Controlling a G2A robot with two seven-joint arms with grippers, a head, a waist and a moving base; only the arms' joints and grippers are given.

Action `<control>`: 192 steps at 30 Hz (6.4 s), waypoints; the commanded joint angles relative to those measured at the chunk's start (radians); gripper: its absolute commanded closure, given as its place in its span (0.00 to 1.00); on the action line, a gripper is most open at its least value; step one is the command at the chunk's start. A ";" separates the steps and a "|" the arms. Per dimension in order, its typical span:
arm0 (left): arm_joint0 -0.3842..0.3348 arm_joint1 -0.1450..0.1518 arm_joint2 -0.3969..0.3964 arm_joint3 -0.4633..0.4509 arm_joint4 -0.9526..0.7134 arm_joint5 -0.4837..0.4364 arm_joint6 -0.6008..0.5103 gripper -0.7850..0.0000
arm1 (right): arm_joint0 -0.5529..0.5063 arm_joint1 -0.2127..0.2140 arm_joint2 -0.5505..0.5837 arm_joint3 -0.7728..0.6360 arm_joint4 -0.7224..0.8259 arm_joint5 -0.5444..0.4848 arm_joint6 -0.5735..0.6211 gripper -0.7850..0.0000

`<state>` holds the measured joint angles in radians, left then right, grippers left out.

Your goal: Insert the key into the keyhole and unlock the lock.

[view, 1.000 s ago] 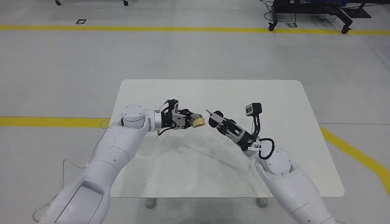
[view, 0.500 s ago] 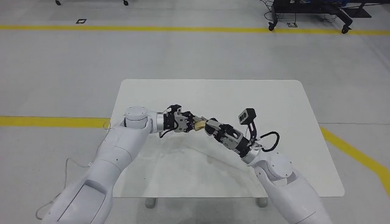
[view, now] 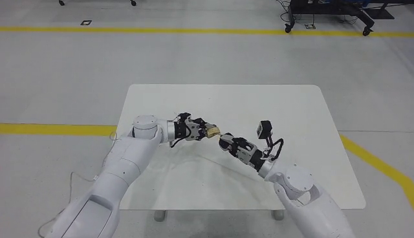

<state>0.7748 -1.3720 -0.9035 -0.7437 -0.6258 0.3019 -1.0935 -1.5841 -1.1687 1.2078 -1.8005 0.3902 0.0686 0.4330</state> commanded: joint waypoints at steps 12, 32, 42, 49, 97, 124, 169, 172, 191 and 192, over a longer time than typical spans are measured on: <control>0.042 0.012 -0.010 -0.088 0.083 -0.028 0.138 1.00 | 0.012 -0.011 -0.046 -0.039 -0.032 0.229 -0.159 1.00; 0.080 0.023 -0.024 -0.161 0.158 -0.047 0.234 1.00 | 0.080 -0.043 -0.098 0.014 0.068 0.303 -0.283 1.00; 0.086 0.024 -0.030 -0.173 0.164 -0.038 0.236 1.00 | 0.110 -0.056 -0.122 0.049 0.064 0.291 -0.323 1.00; 0.085 0.024 -0.031 -0.170 0.166 -0.035 0.227 1.00 | 0.121 -0.063 -0.133 0.061 0.059 0.289 -0.342 1.00; 0.118 0.031 -0.101 -0.208 0.083 -0.146 0.166 1.00 | 0.049 -0.057 -0.055 0.031 0.071 0.114 -0.105 0.53; 0.061 0.013 -0.076 -0.086 -0.059 0.097 0.071 1.00 | 0.128 -0.080 -0.116 0.100 -0.014 0.010 -0.222 1.00; 0.126 0.032 -0.104 -0.232 0.078 -0.265 0.114 1.00 | 0.178 -0.089 -0.061 0.350 0.435 -0.071 0.218 0.86; 0.125 0.032 -0.104 -0.232 0.081 -0.266 0.112 1.00 | 0.183 -0.091 -0.059 0.361 0.456 -0.060 0.218 0.99; 0.150 0.051 -0.096 -0.318 0.330 -0.445 0.207 1.00 | 0.200 -0.098 -0.009 0.431 0.704 0.087 0.265 1.00; 0.154 0.052 -0.097 -0.325 0.333 -0.453 0.210 1.00 | 0.200 -0.098 -0.008 0.432 0.702 0.090 0.265 1.00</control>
<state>0.9242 -1.3211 -0.9995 -1.0615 -0.2990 -0.1428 -0.8880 -1.3838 -1.2670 1.1987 -1.3691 1.0942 0.1550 0.6967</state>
